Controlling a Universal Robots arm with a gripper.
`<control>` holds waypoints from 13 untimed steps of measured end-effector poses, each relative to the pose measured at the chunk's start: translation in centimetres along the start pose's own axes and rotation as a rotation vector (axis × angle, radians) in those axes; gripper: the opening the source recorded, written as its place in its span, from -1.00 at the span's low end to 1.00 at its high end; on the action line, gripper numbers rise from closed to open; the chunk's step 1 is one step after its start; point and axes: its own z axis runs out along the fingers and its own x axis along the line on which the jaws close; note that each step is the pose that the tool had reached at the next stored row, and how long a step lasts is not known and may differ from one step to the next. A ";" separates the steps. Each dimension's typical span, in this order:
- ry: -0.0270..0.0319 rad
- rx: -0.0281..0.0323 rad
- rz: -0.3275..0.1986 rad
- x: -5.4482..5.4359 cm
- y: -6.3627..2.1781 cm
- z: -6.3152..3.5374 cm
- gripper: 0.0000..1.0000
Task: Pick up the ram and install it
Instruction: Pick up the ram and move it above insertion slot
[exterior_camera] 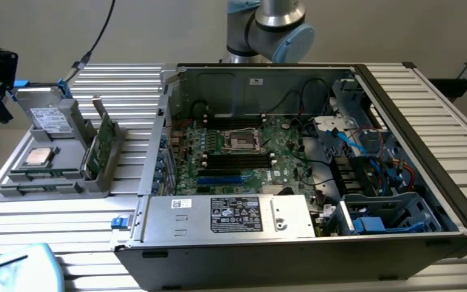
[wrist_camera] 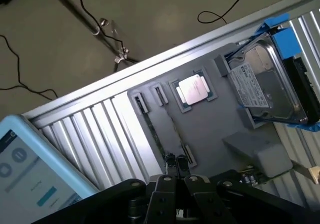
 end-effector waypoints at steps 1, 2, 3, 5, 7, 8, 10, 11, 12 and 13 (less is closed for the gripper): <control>-0.0001 -0.0008 -0.017 0.0 0.00 0.03 -0.79; -0.0003 -0.0014 -0.034 0.0 0.00 0.07 -0.79; -0.0004 -0.0021 -0.052 0.0 -0.01 0.11 -0.79; 0.0003 -0.0032 -0.086 0.0 -0.02 0.16 -0.79; 0.0028 -0.0038 -0.122 0.0 -0.03 0.20 -0.79; 0.0042 -0.0040 -0.140 0.0 -0.03 0.23 -0.79; 0.0074 -0.0045 -0.178 0.0 -0.02 0.28 -0.79; 0.0089 -0.0049 -0.196 0.0 -0.03 0.31 -0.79; 0.0105 -0.0052 -0.214 0.0 -0.03 0.32 -0.79; 0.0124 -0.0057 -0.232 0.0 -0.03 0.34 -0.79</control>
